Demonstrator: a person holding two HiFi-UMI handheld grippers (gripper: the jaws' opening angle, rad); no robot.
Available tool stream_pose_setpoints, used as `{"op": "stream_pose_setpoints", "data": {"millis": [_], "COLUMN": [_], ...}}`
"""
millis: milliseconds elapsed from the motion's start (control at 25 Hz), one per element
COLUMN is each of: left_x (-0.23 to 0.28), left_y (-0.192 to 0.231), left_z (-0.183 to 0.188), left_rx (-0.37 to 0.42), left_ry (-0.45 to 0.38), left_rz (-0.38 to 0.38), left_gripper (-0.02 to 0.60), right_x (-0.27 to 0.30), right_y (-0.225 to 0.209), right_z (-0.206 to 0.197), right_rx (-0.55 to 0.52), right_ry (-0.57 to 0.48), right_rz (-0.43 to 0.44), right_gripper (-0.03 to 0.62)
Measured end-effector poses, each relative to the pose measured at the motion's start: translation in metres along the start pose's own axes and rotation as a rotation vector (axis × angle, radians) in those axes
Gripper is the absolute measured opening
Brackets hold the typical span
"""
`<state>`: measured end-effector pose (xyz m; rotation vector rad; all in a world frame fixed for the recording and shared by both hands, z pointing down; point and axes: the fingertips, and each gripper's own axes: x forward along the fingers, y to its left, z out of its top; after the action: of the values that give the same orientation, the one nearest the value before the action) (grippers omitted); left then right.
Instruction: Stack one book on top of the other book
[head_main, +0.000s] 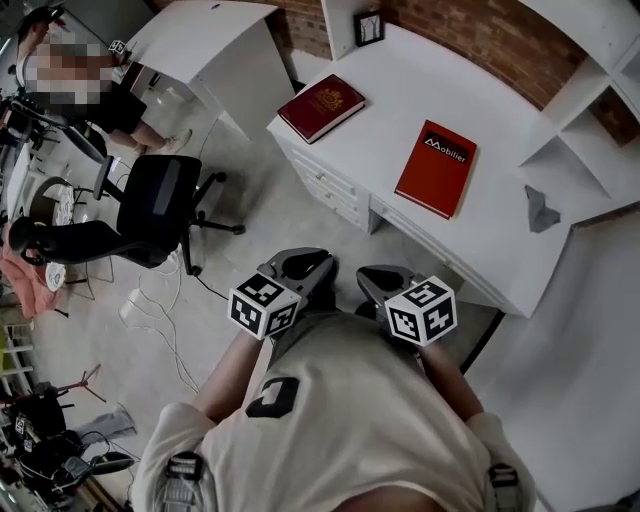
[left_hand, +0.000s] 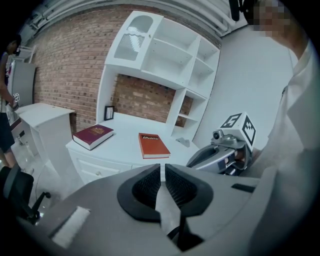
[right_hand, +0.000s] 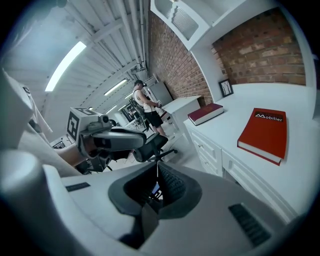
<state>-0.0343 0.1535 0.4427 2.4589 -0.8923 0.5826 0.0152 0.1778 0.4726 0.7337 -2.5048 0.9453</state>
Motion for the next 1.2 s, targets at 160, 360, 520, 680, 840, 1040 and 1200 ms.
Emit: {"op": "stream_pose_setpoints", "data": {"millis": [160, 360, 520, 680, 840, 1040, 1200], "left_x": [0.011, 0.023, 0.023, 0.02, 0.016, 0.016, 0.014], "left_y": [0.017, 0.041, 0.071, 0.103, 0.135, 0.174, 0.198], "left_z": [0.013, 0.037, 0.058, 0.068, 0.077, 0.082, 0.083], "left_rx": [0.033, 0.06, 0.077, 0.06, 0.036, 0.021, 0.016], "left_ry": [0.005, -0.007, -0.024, -0.037, -0.055, -0.065, -0.068], "left_rz": [-0.039, -0.082, -0.1, -0.096, -0.095, -0.097, -0.106], "left_gripper": [0.026, 0.026, 0.026, 0.026, 0.026, 0.026, 0.026], "right_x": [0.002, 0.001, 0.016, 0.028, 0.039, 0.056, 0.069], "right_y": [-0.015, -0.037, -0.041, -0.041, -0.04, -0.043, -0.044], "right_z": [0.007, 0.026, 0.043, 0.056, 0.069, 0.085, 0.094], "right_rx": [0.026, 0.067, 0.055, 0.027, 0.005, -0.008, 0.006], "right_ry": [-0.007, -0.035, -0.016, 0.018, 0.054, 0.073, 0.073], "right_rz": [-0.046, -0.127, -0.155, -0.183, -0.208, -0.252, -0.283], "right_gripper": [0.006, 0.006, 0.006, 0.006, 0.006, 0.006, 0.006]}}
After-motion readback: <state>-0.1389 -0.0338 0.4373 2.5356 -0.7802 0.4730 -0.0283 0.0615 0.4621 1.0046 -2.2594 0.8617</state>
